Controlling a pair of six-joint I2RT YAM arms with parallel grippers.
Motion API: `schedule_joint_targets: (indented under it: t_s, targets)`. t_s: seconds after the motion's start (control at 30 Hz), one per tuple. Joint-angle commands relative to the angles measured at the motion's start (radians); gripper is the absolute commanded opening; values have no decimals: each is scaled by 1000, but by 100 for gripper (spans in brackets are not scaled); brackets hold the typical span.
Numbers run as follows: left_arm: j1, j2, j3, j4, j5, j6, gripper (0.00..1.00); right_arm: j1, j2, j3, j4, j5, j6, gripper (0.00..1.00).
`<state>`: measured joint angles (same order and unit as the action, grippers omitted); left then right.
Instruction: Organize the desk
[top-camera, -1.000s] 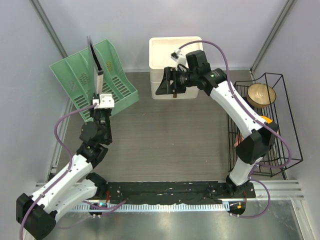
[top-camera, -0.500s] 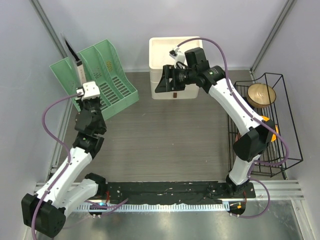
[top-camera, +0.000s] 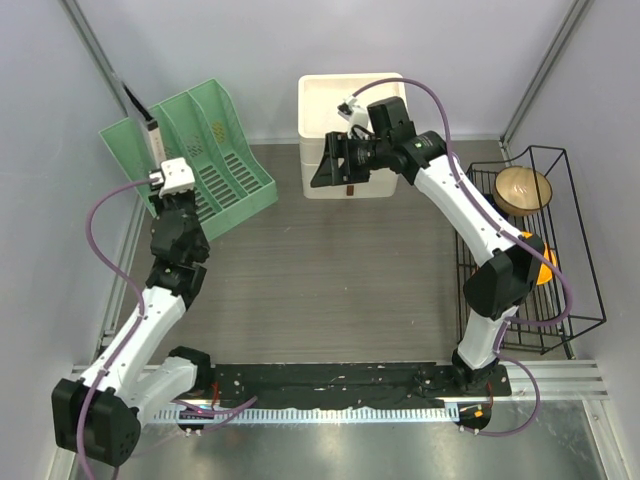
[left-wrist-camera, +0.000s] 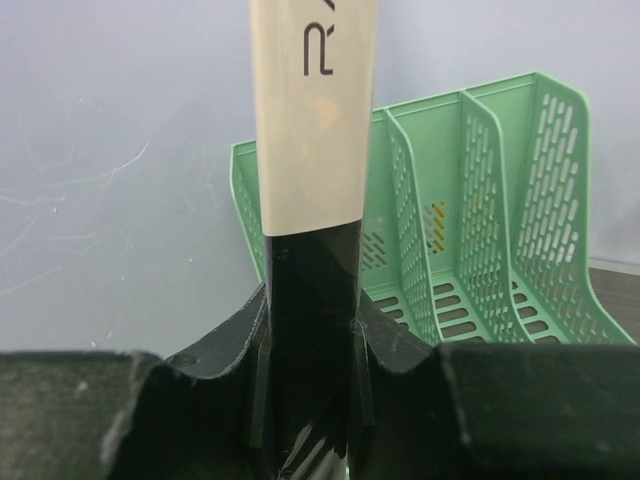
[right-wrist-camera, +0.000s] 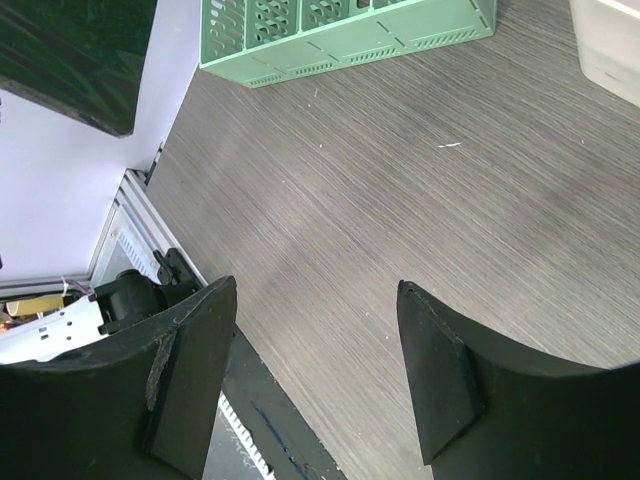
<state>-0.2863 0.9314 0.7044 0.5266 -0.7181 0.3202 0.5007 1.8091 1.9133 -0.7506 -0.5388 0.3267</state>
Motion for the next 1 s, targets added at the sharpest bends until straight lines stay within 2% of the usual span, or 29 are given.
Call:
schedule_joint_targets:
  t_s: [0.0,0.13,0.33,0.57,0.8,0.97]
  targets:
    - [59,18,20,145,55,-65,0,-8,1,33,8,-21,-14,70]
    - [174,50,33,128,135,-165,0,-7,6,33,7,-23,-14,70]
    - [256,119,32,176,219,-245,0,-8,13,35,10,-23,-15,70]
    - [274,201,-5,329,267,-262,0,-8,27,35,11,-35,-18,70]
    - [282,316,-45,557,299,-239,0,-13,39,13,11,-59,-28,70]
    - [282,374,-65,628,310,-245,0,-21,47,0,14,-73,-34,70]
